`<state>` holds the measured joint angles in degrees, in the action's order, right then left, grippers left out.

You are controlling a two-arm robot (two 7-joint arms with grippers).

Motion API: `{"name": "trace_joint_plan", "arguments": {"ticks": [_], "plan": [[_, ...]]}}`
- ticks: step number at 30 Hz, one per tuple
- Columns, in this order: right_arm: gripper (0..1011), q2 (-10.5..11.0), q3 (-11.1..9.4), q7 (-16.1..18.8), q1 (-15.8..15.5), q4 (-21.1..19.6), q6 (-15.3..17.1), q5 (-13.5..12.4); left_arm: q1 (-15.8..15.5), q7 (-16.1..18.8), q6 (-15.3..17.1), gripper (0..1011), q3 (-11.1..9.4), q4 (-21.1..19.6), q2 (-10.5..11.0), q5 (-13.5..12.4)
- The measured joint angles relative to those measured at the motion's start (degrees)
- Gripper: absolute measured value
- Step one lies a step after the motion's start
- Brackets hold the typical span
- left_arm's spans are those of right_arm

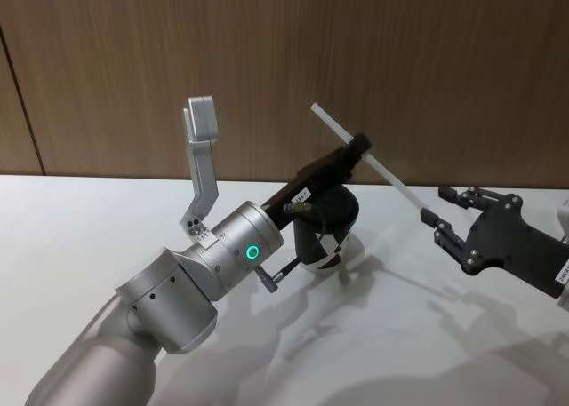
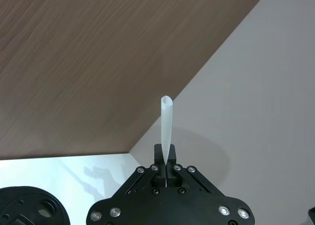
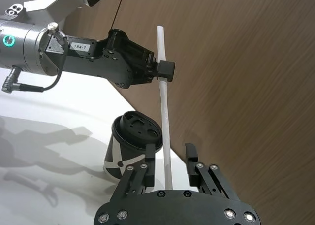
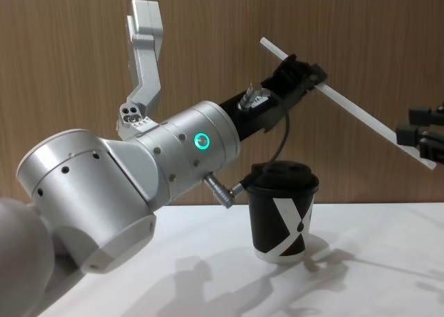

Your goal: Pick up the straw with one hand, pass it to the other hand, and insert it into the cup.

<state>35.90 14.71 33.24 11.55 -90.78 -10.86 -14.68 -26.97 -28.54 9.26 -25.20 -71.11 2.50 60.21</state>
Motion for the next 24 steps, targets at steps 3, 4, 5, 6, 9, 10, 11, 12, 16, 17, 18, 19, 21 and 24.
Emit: {"name": "trace_joint_plan", "arguments": {"ticks": [3,4,5,6,9,10,11,12,16,17,18,19,21,24], "plan": [[427,0.0,0.0,0.0,0.0,0.0,0.0,0.0,0.0,0.0,0.0,7,0.0,0.0,0.0,0.0],[487,0.0,0.0,0.0,0.0,0.0,0.0,0.0,0.0,0.0,0.0,7,0.0,0.0,0.0,0.0],[487,0.0,0.0,0.0,0.0,0.0,0.0,0.0,0.0,0.0,0.0,8,0.0,0.0,0.0,0.0],[507,0.0,0.0,0.0,0.0,0.0,0.0,0.0,0.0,0.0,0.0,7,0.0,0.0,0.0,0.0],[627,0.0,0.0,0.0,0.0,0.0,0.0,0.0,0.0,0.0,0.0,7,0.0,0.0,0.0,0.0],[647,0.0,0.0,0.0,0.0,0.0,0.0,0.0,0.0,0.0,0.0,7,0.0,0.0,0.0,0.0],[705,0.0,0.0,0.0,0.0,0.0,0.0,0.0,0.0,0.0,0.0,7,-0.1,0.0,0.1,0.0],[725,0.0,0.0,0.0,0.0,0.0,0.0,0.0,0.0,0.0,0.0,7,-0.1,-0.1,0.1,0.0],[840,0.0,0.0,0.0,0.0,0.0,0.0,0.0,0.0,0.2,-0.4,7,-0.3,-0.4,0.4,-0.4],[873,0.0,0.0,0.0,0.0,0.0,0.0,0.0,0.0,0.2,-0.4,7,-0.4,-0.5,0.5,-0.6],[890,0.0,0.0,0.0,0.0,0.0,0.0,0.0,0.0,0.4,-0.6,7,-0.6,-0.7,0.8,-0.9],[919,0.0,0.0,0.0,0.0,0.0,0.0,0.0,0.0,0.4,-0.8,7,-0.7,-0.9,0.9,-1.1],[984,0.0,0.0,0.0,0.0,0.0,0.0,0.0,0.0,0.5,-1.1,7,-0.9,-1.1,1.1,-1.6],[1001,0.0,0.0,0.0,0.0,0.0,0.0,0.0,-0.2,0.8,-1.7,7,-1.3,-1.7,1.8,-2.6]]}}
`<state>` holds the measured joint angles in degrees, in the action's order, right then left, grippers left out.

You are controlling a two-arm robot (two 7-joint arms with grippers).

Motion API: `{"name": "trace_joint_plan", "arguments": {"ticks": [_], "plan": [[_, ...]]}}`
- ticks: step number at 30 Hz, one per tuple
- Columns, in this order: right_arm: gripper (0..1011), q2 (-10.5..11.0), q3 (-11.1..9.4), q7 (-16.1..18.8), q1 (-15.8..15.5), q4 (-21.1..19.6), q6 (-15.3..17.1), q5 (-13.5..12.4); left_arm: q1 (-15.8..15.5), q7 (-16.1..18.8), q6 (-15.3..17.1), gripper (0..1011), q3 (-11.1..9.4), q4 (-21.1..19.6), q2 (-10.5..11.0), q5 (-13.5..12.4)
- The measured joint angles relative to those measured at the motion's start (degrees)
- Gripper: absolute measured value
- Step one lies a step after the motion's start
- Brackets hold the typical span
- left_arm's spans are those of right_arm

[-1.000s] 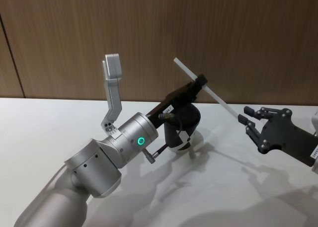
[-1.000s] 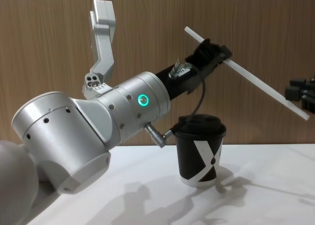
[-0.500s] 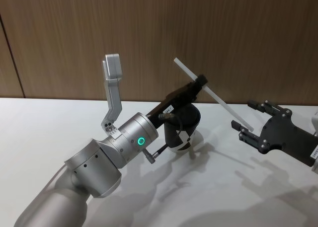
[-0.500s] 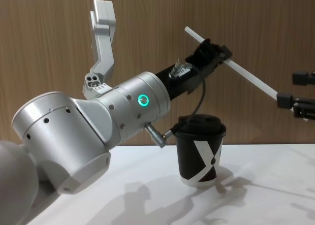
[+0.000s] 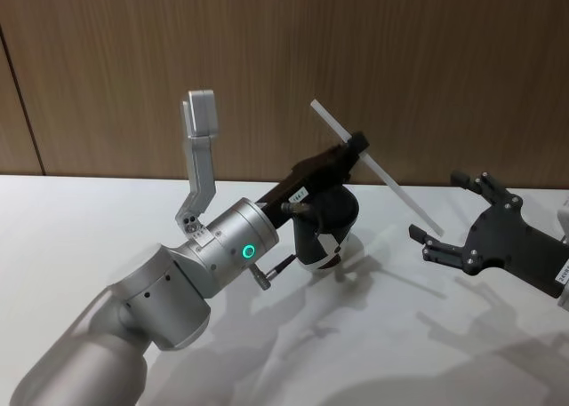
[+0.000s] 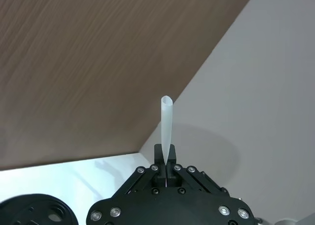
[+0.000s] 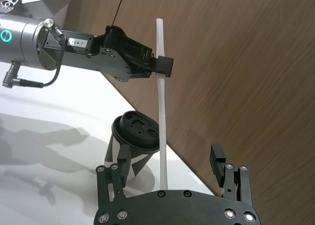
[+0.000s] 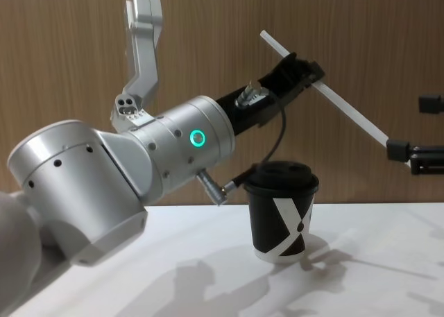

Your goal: Pick up the straw with one hand, pass it to the other hand, and insert it into the cup.

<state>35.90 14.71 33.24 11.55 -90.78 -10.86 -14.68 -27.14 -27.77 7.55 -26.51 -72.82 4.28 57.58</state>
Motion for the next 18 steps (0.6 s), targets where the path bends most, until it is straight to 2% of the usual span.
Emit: {"name": "trace_joint_plan", "arguments": {"ticks": [11,18], "plan": [[1001,0.0,0.0,0.0,0.0,0.0,0.0,0.0,-1.0,0.9,-2.6,7,-1.7,-3.4,2.9,-4.6],[1001,0.0,0.0,0.0,0.0,0.0,0.0,0.0,-2.4,1.2,-3.6,7,-2.6,-6.6,5.4,-7.6]]}}
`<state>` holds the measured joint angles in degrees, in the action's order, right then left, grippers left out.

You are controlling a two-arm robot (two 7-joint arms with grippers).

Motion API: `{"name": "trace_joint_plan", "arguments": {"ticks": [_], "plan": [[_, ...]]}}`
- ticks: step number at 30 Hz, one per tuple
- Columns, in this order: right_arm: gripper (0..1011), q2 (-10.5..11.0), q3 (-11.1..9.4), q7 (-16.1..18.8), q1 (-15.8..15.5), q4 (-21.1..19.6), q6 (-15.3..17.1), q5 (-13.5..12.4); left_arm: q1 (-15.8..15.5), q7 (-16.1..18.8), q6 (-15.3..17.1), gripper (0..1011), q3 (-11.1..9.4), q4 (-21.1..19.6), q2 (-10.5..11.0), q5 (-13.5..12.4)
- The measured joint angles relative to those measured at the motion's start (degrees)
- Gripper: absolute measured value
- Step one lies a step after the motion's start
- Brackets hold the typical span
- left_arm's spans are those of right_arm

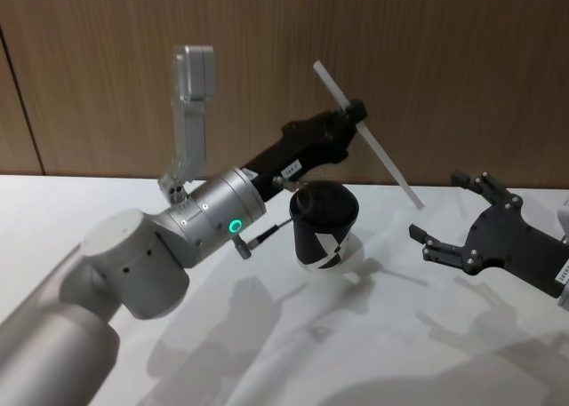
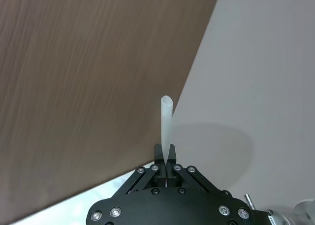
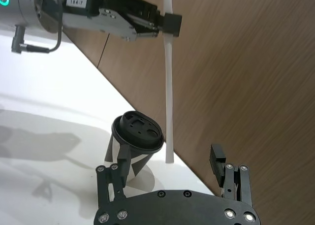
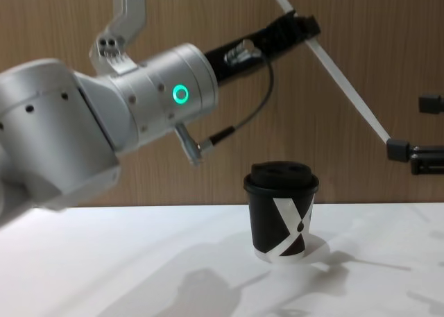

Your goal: Pick up the straw with one hand, pass it to the other hand, and insert it into the cup.

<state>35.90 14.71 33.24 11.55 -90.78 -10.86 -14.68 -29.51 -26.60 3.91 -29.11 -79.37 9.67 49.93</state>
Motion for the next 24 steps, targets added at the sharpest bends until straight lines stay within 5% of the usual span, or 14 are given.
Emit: {"name": "trace_joint_plan", "arguments": {"ticks": [24], "plan": [[1001,0.0,0.0,0.0,0.0,0.0,0.0,0.0,-5.0,2.5,4.4,7,-3.1,-7.9,8.1,-8.1]]}}
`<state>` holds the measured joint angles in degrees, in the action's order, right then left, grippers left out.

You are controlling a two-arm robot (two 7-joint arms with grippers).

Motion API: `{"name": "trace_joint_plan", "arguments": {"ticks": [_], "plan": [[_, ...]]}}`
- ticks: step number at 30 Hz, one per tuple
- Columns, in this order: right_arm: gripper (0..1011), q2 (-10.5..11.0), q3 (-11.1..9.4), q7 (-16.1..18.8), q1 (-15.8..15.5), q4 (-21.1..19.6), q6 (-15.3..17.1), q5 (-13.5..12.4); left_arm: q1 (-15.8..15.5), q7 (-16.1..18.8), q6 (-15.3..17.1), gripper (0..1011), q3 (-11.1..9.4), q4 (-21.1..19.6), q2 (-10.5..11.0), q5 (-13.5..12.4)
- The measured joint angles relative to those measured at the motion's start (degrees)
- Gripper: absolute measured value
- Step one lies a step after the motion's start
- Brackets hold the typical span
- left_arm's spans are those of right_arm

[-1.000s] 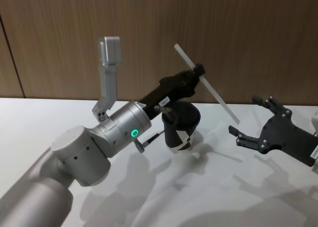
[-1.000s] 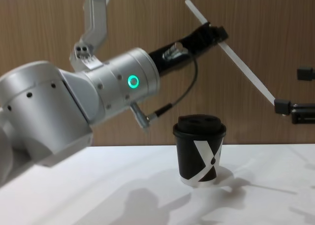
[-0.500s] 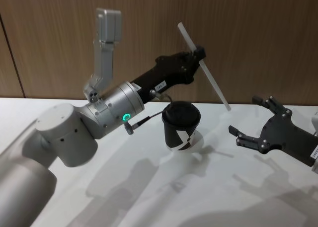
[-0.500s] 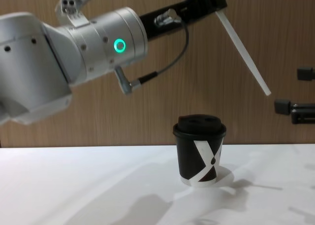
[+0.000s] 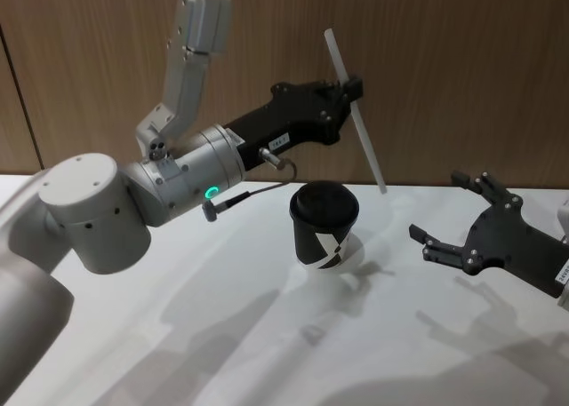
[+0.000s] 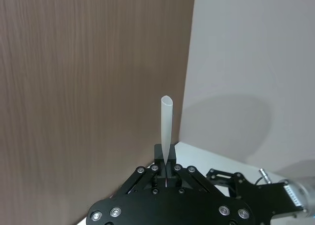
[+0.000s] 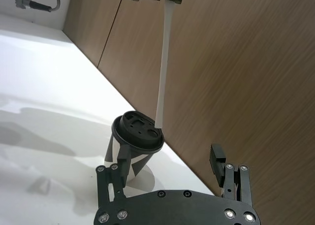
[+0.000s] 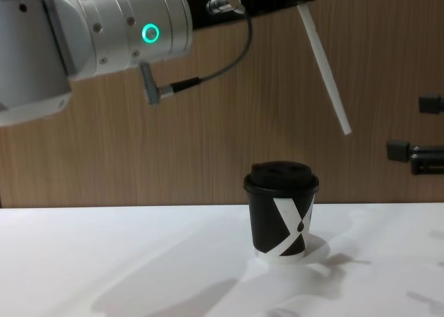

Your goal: Pick up the straw with one hand, pass it to the other hand, and insert it into the cup.

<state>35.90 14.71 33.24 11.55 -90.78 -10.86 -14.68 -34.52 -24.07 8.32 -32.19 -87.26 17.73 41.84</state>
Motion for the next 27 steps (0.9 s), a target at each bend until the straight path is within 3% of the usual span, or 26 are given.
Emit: {"name": "trace_joint_plan", "arguments": {"ticks": [14,27], "plan": [[1001,0.0,0.0,0.0,0.0,0.0,0.0,0.0,-1.0,2.3,-0.1,7,-1.1,-2.0,2.2,-5.8],[1001,0.0,0.0,0.0,0.0,0.0,0.0,0.0,-1.3,3.5,-1.0,7,-2.0,-1.4,2.4,-9.6]]}}
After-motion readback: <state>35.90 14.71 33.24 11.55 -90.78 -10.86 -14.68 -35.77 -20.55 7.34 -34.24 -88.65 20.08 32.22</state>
